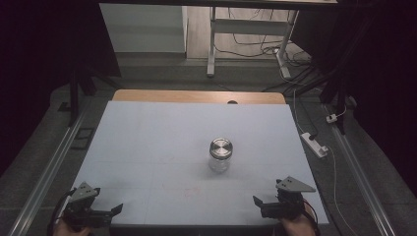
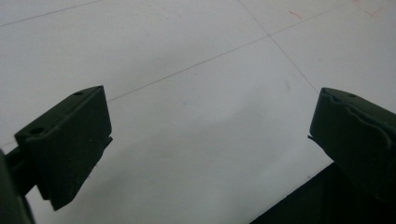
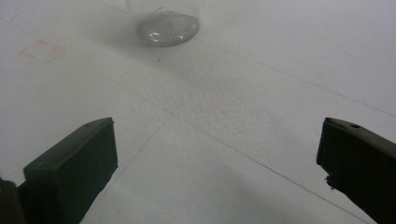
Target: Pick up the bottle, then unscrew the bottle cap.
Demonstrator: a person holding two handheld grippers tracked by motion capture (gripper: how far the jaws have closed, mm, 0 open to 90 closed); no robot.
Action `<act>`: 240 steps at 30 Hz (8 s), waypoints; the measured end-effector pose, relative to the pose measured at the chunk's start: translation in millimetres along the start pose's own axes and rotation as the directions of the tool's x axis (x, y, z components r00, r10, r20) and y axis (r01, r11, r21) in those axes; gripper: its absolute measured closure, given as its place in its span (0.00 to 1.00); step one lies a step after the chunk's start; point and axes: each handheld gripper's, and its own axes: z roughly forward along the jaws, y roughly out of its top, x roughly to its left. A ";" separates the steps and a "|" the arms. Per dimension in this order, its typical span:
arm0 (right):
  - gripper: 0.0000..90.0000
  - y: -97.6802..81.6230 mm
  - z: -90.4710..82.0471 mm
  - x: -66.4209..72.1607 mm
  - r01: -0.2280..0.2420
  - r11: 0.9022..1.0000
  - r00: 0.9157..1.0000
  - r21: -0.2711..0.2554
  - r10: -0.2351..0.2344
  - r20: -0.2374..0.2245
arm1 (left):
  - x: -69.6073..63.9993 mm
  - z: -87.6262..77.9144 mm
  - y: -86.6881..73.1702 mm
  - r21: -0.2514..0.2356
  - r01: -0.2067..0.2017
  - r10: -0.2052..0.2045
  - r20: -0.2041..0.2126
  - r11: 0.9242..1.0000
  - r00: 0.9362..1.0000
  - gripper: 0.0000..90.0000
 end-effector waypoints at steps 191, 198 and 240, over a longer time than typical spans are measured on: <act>0.17 119.5 114.3 82.9 0.216 0.972 0.927 -0.091 -0.234 -0.295 | 2.4 2.2 0.8 0.022 -0.016 0.014 0.065 1.000 0.998 0.00; 0.17 119.6 115.4 92.2 0.229 0.969 0.917 -0.093 -0.247 -0.313 | 2.3 2.5 0.9 0.023 -0.016 0.015 0.066 1.000 0.998 0.00; 0.17 118.0 115.5 100.9 0.262 0.961 0.897 -0.091 -0.278 -0.344 | -10.2 14.5 44.6 -0.129 -0.131 0.158 0.229 0.983 0.961 0.00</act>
